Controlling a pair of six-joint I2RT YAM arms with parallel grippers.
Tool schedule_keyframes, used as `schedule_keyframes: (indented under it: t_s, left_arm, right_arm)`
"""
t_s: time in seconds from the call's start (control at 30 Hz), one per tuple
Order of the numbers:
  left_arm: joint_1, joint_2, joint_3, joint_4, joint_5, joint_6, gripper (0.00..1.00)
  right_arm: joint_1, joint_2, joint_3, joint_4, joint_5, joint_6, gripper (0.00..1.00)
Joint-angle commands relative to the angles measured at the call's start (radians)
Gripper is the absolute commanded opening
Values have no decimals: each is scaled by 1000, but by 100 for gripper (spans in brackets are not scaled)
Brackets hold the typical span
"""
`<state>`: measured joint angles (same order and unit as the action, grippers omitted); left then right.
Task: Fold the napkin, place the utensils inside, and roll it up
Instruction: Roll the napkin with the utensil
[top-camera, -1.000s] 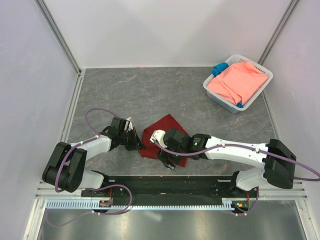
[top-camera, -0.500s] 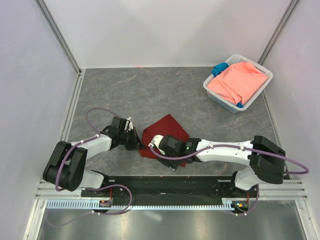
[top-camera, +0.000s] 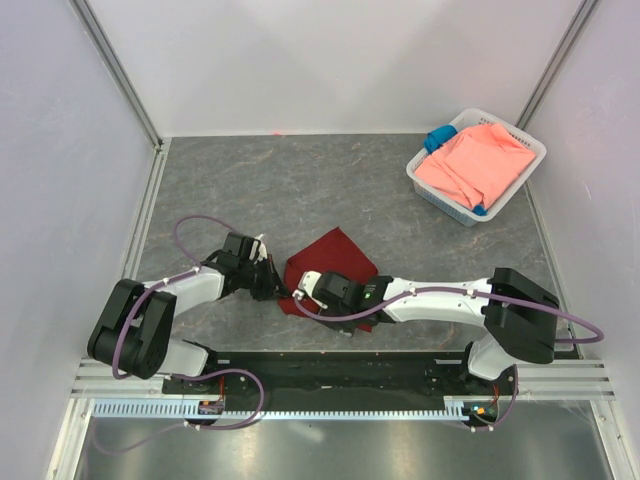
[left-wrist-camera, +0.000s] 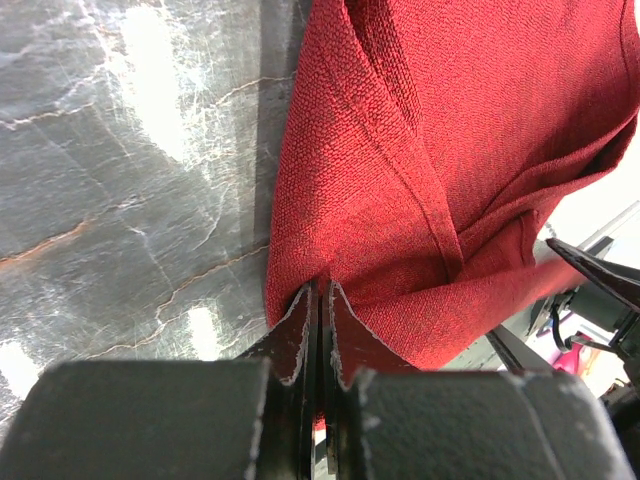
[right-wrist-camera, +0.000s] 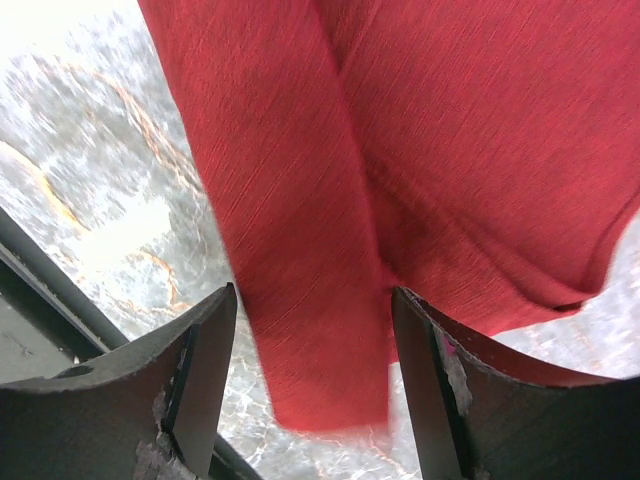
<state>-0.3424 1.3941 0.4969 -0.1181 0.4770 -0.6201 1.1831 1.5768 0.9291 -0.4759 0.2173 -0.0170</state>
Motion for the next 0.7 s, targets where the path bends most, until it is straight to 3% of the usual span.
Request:
schedule_keyframes:
  t_s: [0.0,0.67]
  left_arm:
    - [-4,22,5,-41,-17,48,2]
    - [-4,37,14,-45,-6,53,2]
  right_arm:
    - [21,-15,71,22,31,-60,72]
    - [43,100,82,106,-45,-170,72]
